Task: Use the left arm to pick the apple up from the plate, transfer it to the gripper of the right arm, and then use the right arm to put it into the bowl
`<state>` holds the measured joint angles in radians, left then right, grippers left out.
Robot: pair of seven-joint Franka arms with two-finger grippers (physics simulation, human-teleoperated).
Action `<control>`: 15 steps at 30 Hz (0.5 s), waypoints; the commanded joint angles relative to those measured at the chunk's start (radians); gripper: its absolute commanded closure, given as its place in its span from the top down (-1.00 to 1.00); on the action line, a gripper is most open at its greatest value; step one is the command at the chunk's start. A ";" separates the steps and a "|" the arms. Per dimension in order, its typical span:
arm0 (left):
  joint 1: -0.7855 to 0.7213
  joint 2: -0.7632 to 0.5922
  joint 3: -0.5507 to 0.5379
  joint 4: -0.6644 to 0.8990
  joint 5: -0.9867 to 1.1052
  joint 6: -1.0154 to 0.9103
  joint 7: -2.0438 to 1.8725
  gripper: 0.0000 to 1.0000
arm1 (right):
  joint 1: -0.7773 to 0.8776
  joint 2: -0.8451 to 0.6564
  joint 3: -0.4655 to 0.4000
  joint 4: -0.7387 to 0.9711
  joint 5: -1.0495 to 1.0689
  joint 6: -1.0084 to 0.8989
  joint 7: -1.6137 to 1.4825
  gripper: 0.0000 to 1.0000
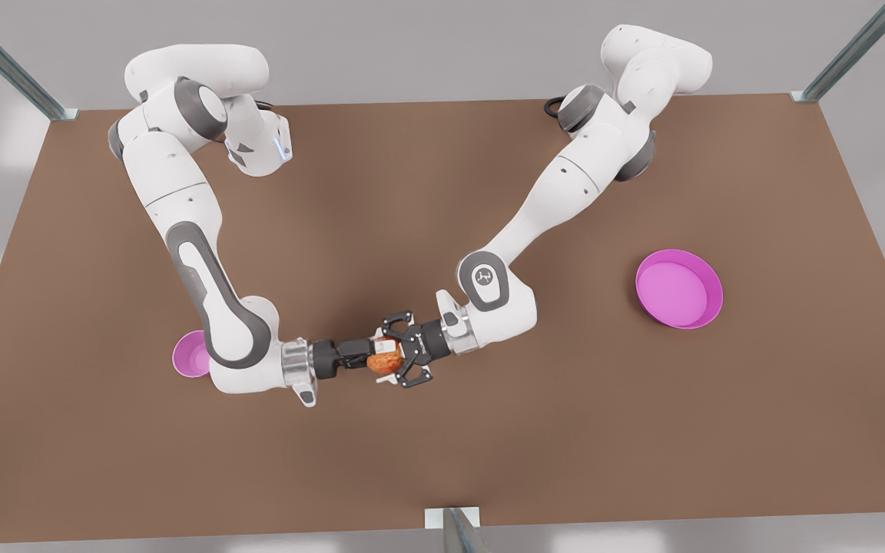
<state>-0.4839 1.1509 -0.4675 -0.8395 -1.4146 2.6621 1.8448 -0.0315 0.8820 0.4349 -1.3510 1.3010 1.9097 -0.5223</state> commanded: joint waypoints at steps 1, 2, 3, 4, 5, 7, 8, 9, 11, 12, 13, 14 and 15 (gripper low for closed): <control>-0.001 -0.002 0.000 0.000 0.002 -0.007 0.013 0.82 | -0.001 -0.001 0.001 0.001 0.001 -0.003 0.031 0.64; 0.001 -0.002 0.000 0.000 0.002 -0.007 0.013 0.80 | -0.001 -0.001 0.001 0.001 0.001 -0.003 0.031 0.59; 0.001 -0.002 0.000 0.000 0.002 -0.007 0.013 0.80 | -0.002 -0.001 0.001 0.001 0.000 -0.003 0.030 0.59; 0.001 -0.002 0.000 0.000 0.002 -0.007 0.011 0.82 | -0.002 -0.001 -0.001 0.001 0.000 -0.003 0.030 0.59; 0.001 -0.002 0.000 0.000 0.002 -0.007 0.013 0.85 | -0.002 -0.001 -0.001 0.001 0.000 -0.003 0.030 0.55; 0.001 -0.002 0.000 0.000 0.002 -0.007 0.013 0.85 | -0.007 -0.001 -0.001 0.004 -0.002 -0.004 0.028 0.55; 0.001 -0.002 0.001 0.000 0.002 -0.007 0.013 0.85 | -0.010 -0.001 -0.007 0.004 -0.002 -0.011 0.027 0.55; 0.001 -0.002 0.001 0.000 0.002 -0.007 0.013 0.85 | -0.010 -0.001 -0.010 0.004 -0.002 -0.014 0.025 0.55; 0.001 -0.002 0.001 0.000 0.003 -0.007 0.013 0.99 | -0.010 -0.001 -0.011 0.004 -0.005 -0.015 0.024 0.55; 0.002 -0.002 0.001 0.000 0.002 -0.007 0.013 1.00 | -0.011 -0.001 -0.011 0.004 -0.016 -0.015 0.024 0.56; 0.002 0.000 0.001 0.000 0.002 -0.007 0.013 1.00 | -0.019 -0.001 -0.011 0.004 -0.019 -0.017 0.022 0.56; 0.002 -0.002 0.001 0.000 0.002 -0.007 0.013 1.00 | -0.027 0.000 -0.013 0.004 -0.034 -0.017 0.021 0.56; 0.002 -0.002 0.001 0.000 0.002 -0.007 0.013 1.00 | -0.036 0.003 -0.013 0.004 -0.042 -0.021 0.018 0.56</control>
<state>-0.4817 1.1510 -0.4660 -0.8395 -1.4126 2.6562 1.8513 -0.0624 0.8853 0.4215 -1.3473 1.2779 1.8968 -0.5091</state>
